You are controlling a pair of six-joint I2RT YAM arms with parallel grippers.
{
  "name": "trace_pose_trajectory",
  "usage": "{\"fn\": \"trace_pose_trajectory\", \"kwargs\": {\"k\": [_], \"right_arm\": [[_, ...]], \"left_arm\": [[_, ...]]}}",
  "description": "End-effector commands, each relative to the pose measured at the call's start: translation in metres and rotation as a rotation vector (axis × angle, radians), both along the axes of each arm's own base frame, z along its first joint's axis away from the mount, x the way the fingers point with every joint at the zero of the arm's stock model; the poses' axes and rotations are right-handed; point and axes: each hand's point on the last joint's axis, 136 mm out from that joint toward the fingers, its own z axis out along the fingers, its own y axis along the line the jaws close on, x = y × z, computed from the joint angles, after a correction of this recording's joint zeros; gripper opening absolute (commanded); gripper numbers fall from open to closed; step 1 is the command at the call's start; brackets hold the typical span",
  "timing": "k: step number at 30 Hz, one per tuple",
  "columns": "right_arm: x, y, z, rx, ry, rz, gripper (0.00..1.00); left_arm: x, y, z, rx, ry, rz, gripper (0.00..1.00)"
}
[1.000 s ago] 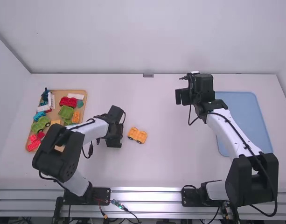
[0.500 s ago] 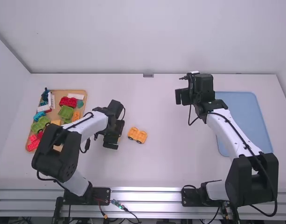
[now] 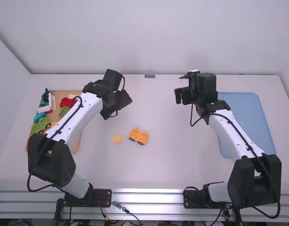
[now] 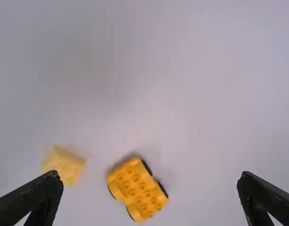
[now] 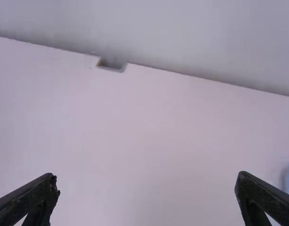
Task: Assemble lego blocks to make yellow taxi
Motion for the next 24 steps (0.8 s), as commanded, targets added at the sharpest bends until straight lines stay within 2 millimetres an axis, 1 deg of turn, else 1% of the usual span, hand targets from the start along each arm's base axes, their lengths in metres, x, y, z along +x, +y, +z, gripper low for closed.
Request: {"fn": "trace_pose_trajectory", "kwargs": {"k": [1, 2, 3, 4, 5, 6, 7, 8, 9, 10, 13, 14, 15, 17, 18, 20, 21, 22, 24], "right_arm": [[-0.013, 0.033, 0.008, 0.032, -0.021, 0.242, 0.99], [-0.020, 0.042, 0.007, 0.030, -0.023, 0.323, 0.99], [-0.035, 0.056, 0.006, 0.032, -0.028, 0.460, 0.99], [-0.043, 0.063, 0.005, 0.034, -0.034, 0.536, 0.99], [-0.058, 0.073, 0.005, 0.039, -0.047, 0.659, 0.99], [-0.064, 0.076, 0.005, 0.039, -0.054, 0.703, 0.99], [-0.073, 0.080, 0.004, 0.036, -0.064, 0.770, 0.99], [-0.079, 0.081, 0.001, 0.011, -0.078, 0.816, 0.99], [-0.079, 0.080, -0.001, -0.020, -0.090, 0.831, 0.99], [-0.077, 0.076, -0.004, -0.072, -0.108, 0.843, 0.99], [-0.071, 0.068, -0.010, -0.169, -0.128, 0.844, 0.99], [-0.072, 0.068, -0.011, -0.170, -0.123, 0.846, 0.99], [-0.073, 0.068, -0.011, -0.167, -0.120, 0.846, 0.99], [-0.082, 0.074, -0.010, -0.080, -0.073, 0.846, 0.99], [-0.089, 0.078, -0.009, -0.031, -0.051, 0.859, 0.99], [-0.096, 0.081, -0.008, -0.008, -0.046, 0.889, 0.99], [-0.102, 0.083, -0.008, 0.007, -0.044, 0.921, 0.99], [-0.108, 0.085, -0.008, 0.011, -0.053, 0.960, 0.99], [-0.119, 0.089, -0.009, 0.031, -0.075, 1.029, 0.99]], "left_arm": [[0.012, 0.001, 0.023, 0.189, -0.106, -0.406, 1.00], [0.014, -0.001, 0.026, 0.229, -0.125, -0.494, 0.98], [0.017, -0.002, 0.029, 0.284, -0.153, -0.610, 0.99], [0.019, -0.003, 0.029, 0.305, -0.163, -0.652, 0.99], [0.022, -0.004, 0.030, 0.331, -0.185, -0.700, 0.99], [0.025, -0.005, 0.031, 0.339, -0.200, -0.711, 0.99], [0.032, -0.006, 0.033, 0.359, -0.232, -0.732, 0.99], [0.039, -0.008, 0.036, 0.390, -0.273, -0.773, 0.99], [0.042, -0.009, 0.038, 0.409, -0.291, -0.802, 0.99], [0.047, -0.010, 0.039, 0.459, -0.322, -0.877, 0.99], [0.049, -0.011, 0.038, 0.531, -0.342, -0.993, 0.99], [0.051, -0.012, 0.039, 0.577, -0.360, -1.067, 0.99], [0.054, -0.012, 0.040, 0.599, -0.372, -1.090, 0.99], [0.060, -0.014, 0.042, 0.654, -0.411, -1.148, 0.99], [0.061, -0.017, 0.043, 0.687, -0.430, -1.222, 0.99], [0.050, -0.029, 0.035, 0.699, -0.445, -1.428, 0.99], [0.038, -0.040, 0.029, 0.674, -0.476, -1.581, 0.99], [0.028, -0.048, 0.025, 0.634, -0.519, -1.693, 0.99], [0.015, -0.058, 0.023, 0.568, -0.584, -1.798, 0.99]]}}
